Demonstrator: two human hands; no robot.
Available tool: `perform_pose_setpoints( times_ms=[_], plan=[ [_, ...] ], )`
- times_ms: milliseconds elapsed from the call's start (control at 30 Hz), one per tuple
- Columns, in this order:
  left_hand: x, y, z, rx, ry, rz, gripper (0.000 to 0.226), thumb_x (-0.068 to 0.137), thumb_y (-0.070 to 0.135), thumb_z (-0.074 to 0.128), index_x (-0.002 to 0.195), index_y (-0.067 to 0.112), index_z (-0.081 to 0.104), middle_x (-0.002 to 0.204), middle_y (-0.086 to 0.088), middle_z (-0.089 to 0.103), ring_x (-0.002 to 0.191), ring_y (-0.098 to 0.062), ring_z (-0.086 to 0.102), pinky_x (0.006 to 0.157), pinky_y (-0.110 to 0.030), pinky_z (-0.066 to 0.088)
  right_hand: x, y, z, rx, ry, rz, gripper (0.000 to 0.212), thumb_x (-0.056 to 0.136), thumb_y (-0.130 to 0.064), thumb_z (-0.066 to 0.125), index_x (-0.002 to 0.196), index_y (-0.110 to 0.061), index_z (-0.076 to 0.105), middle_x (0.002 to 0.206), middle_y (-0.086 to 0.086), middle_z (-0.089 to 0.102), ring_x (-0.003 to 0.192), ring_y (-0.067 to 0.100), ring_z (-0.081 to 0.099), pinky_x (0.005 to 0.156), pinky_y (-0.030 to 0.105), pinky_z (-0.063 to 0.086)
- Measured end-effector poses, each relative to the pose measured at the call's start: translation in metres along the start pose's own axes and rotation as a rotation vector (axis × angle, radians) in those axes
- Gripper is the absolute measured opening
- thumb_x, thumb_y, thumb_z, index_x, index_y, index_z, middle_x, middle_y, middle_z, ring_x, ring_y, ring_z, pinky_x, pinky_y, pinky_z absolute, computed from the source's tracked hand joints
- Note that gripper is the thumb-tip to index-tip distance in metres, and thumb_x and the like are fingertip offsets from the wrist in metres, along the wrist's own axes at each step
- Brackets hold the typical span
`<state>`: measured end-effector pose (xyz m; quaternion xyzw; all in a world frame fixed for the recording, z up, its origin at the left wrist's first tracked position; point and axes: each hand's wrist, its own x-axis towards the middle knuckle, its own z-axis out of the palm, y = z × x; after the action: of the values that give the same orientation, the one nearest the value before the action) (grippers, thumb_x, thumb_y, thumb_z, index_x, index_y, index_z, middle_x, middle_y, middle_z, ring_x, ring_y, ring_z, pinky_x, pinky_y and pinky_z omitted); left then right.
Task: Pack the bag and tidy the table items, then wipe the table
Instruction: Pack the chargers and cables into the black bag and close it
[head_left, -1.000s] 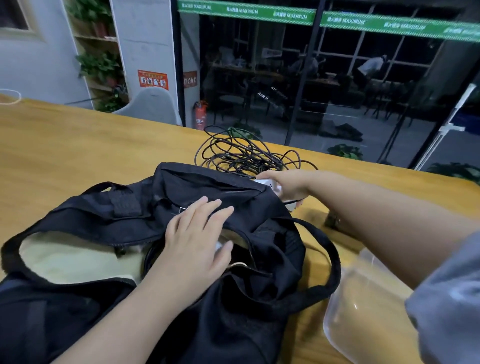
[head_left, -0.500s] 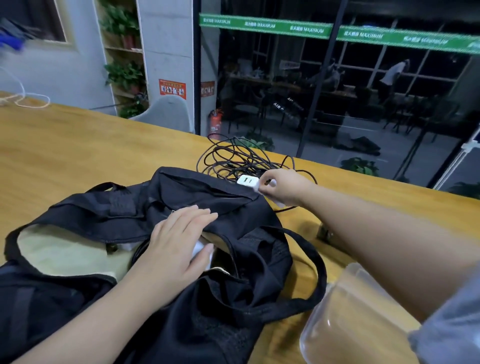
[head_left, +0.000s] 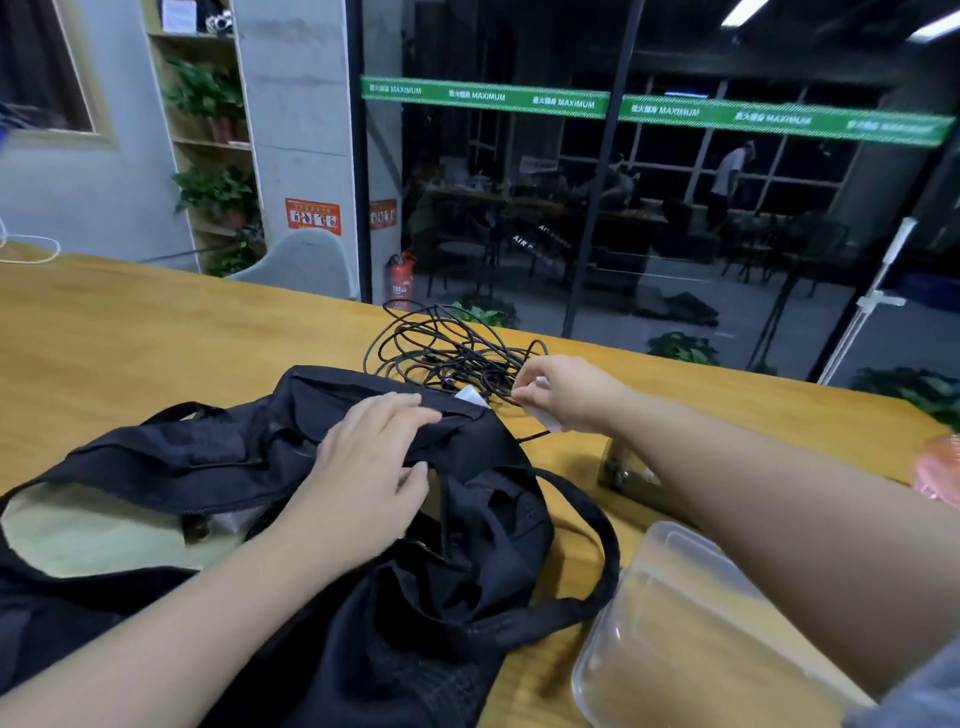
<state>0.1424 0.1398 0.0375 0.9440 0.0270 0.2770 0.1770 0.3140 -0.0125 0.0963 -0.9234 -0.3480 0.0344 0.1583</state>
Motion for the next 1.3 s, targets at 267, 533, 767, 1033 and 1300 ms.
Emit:
perform_pose_setpoints(
  times_ms=[267, 533, 767, 1033, 1300],
  plan=[
    [0.094, 0.025, 0.007, -0.138, -0.160, -0.193, 0.043, 0.092, 0.021, 0.049, 0.134, 0.018, 0.041, 0.140, -0.002, 0.043, 0.125, -0.019, 0.043, 0.102, -0.032, 0.036, -0.017, 0.003, 0.002, 0.042, 0.046, -0.029, 0.025, 0.087, -0.015, 0.062, 0.111, -0.024, 0.060, 0.107, 0.000, 0.050, 0.089, 0.017, 0.050, 0.070, 0.027, 0.043],
    [0.132, 0.001, 0.042, 0.012, -0.560, -0.325, 0.058, 0.089, 0.039, 0.053, 0.134, 0.003, 0.041, 0.136, -0.015, 0.047, 0.122, -0.030, 0.046, 0.091, -0.032, 0.038, -0.016, 0.008, -0.007, -0.111, 0.006, -0.089, 0.032, 0.086, -0.011, 0.062, 0.112, -0.029, 0.059, 0.123, 0.002, 0.045, 0.104, 0.023, 0.052, 0.089, 0.037, 0.049],
    [0.134, -0.011, 0.059, 0.003, -0.511, -0.301, 0.033, 0.081, 0.040, 0.065, 0.086, 0.013, 0.047, 0.084, -0.007, 0.044, 0.075, -0.021, 0.040, 0.062, -0.029, 0.030, -0.019, 0.014, -0.011, -0.140, 0.019, -0.131, 0.041, 0.087, -0.011, 0.061, 0.125, -0.025, 0.052, 0.131, 0.002, 0.043, 0.111, 0.023, 0.050, 0.089, 0.033, 0.047],
    [0.126, 0.002, 0.031, -0.081, -0.142, -0.217, 0.074, 0.070, 0.034, 0.078, 0.132, 0.012, 0.044, 0.130, -0.007, 0.047, 0.103, -0.020, 0.049, 0.080, -0.029, 0.041, -0.028, 0.010, -0.016, -0.136, 0.039, -0.144, 0.048, 0.085, -0.011, 0.061, 0.129, -0.023, 0.048, 0.132, 0.001, 0.044, 0.113, 0.022, 0.050, 0.093, 0.034, 0.046],
    [0.070, -0.005, -0.044, -0.279, -0.126, -0.219, 0.058, 0.066, 0.032, 0.081, 0.115, 0.018, 0.054, 0.109, -0.002, 0.056, 0.091, -0.016, 0.055, 0.076, -0.025, 0.043, -0.046, -0.017, -0.017, -0.120, 0.030, -0.183, 0.057, 0.084, -0.019, 0.064, 0.134, -0.024, 0.038, 0.132, -0.002, 0.047, 0.113, 0.019, 0.049, 0.090, 0.031, 0.044]
  ],
)
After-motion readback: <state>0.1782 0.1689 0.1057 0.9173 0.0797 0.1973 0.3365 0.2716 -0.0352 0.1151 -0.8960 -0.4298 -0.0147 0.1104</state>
